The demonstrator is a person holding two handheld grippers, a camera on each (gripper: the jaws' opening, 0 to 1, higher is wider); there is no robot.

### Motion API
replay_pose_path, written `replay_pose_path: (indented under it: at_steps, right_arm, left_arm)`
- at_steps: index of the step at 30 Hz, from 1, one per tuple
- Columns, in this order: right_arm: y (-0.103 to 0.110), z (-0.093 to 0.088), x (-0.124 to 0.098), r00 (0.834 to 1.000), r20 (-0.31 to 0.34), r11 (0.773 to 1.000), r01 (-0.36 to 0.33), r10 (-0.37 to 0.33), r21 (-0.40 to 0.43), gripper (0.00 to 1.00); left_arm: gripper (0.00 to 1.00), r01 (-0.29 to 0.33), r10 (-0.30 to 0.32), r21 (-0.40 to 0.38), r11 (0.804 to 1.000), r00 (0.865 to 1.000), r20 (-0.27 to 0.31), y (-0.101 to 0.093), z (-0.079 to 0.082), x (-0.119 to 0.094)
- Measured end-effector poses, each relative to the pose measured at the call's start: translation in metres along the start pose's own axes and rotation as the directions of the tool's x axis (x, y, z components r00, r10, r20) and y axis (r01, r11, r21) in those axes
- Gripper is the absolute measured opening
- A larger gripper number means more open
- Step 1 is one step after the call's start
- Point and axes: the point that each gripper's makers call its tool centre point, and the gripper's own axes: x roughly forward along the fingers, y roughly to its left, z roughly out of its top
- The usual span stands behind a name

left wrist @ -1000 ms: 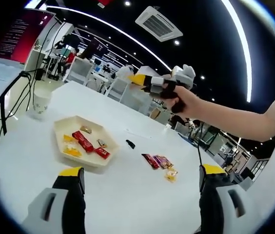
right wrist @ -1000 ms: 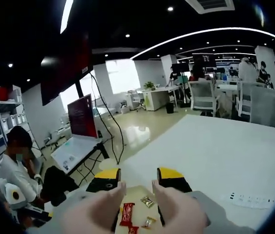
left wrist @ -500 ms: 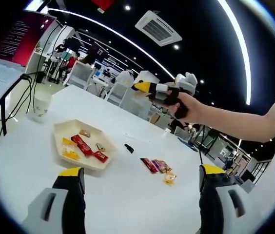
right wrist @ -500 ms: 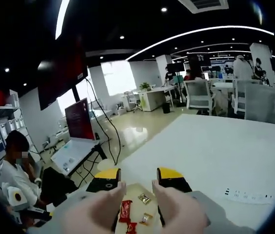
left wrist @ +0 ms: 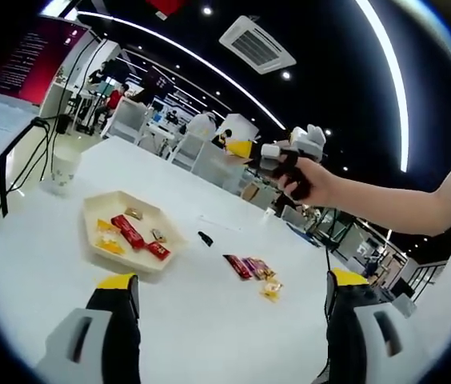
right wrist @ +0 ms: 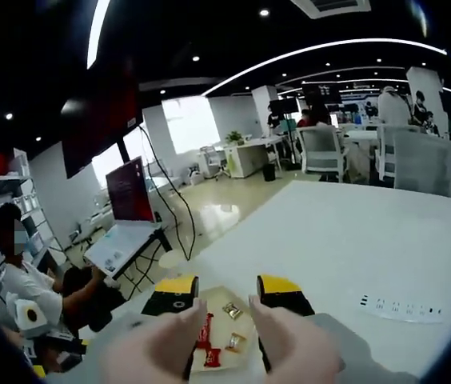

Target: Place the target food into the container with the food tongs after gripping and lifting it, then release it inside without dropping or visibly crushing the food.

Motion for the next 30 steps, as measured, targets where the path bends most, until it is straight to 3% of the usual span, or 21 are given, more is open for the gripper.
replay_pose_path:
  at_steps: [14,22,30]
  right_arm:
    - [-0.007,-0.002,-0.026,0.999,0.012,0.999,0.039,-0.040,0.033,0.29]
    - [-0.012,-0.005,-0.041,0.998,0.013,0.998,0.060,-0.060,0.023,0.29]
    - [-0.012,-0.015,-0.048,0.997,0.010,0.996,0.076,-0.077,0.036,0.29]
  left_arm:
    - [0.98,0.023,-0.023,0.020,1.000,1.000,-0.020,-0.007,-0.003,-0.005]
    - [0.97,0.056,-0.056,-0.018,0.998,0.998,0.007,-0.018,0.004,-0.001]
    - [0.98,0.054,-0.054,0.000,0.999,0.998,-0.019,-0.016,-0.005,-0.001]
